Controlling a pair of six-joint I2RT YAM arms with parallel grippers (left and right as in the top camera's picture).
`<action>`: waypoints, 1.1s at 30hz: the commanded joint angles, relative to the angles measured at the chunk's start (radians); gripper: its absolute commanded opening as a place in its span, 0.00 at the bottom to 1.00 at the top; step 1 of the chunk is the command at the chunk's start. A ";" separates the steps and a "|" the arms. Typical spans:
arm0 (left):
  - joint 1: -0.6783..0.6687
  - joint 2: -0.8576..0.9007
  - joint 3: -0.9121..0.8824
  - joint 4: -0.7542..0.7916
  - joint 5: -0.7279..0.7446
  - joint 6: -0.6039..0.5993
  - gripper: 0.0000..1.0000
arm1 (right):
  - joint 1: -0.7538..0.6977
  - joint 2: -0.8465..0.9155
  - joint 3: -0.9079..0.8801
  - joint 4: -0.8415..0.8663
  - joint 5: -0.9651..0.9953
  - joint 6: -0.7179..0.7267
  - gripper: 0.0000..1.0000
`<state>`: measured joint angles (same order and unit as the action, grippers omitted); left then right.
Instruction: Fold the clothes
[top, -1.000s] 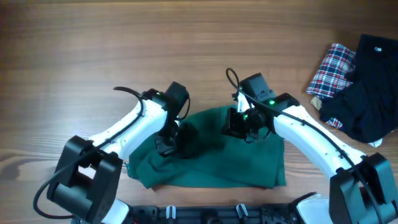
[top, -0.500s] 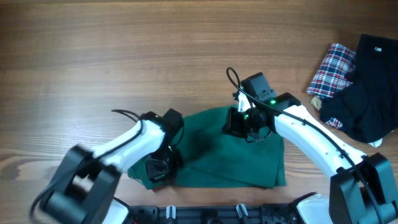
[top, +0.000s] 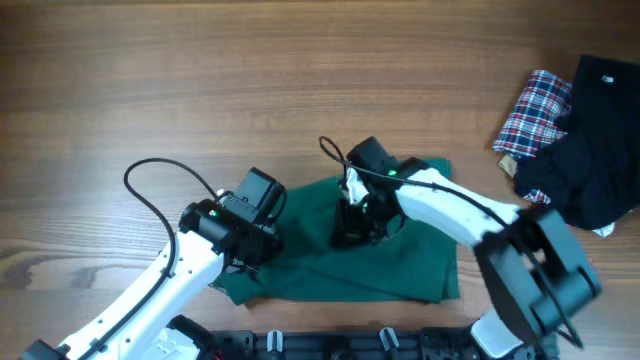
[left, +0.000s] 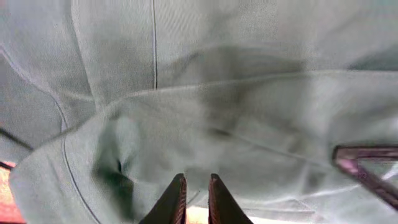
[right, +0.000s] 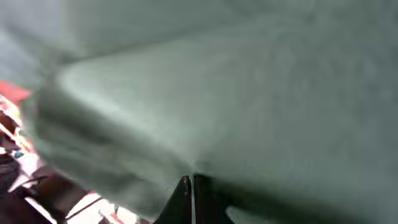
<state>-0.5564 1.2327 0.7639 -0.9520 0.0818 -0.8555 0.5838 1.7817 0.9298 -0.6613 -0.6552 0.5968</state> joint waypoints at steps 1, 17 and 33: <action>-0.002 -0.011 0.005 0.003 -0.055 -0.013 0.14 | 0.002 0.050 -0.005 -0.085 0.043 -0.020 0.04; -0.002 -0.011 0.005 0.027 -0.110 -0.013 0.36 | -0.193 0.050 -0.138 -0.277 0.439 0.222 0.04; -0.002 0.216 0.005 0.148 0.064 -0.021 0.27 | -0.280 0.049 -0.102 -0.265 0.411 0.082 0.04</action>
<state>-0.5564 1.3727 0.7650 -0.7654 0.0879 -0.8646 0.3225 1.7885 0.8288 -0.9718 -0.4450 0.7284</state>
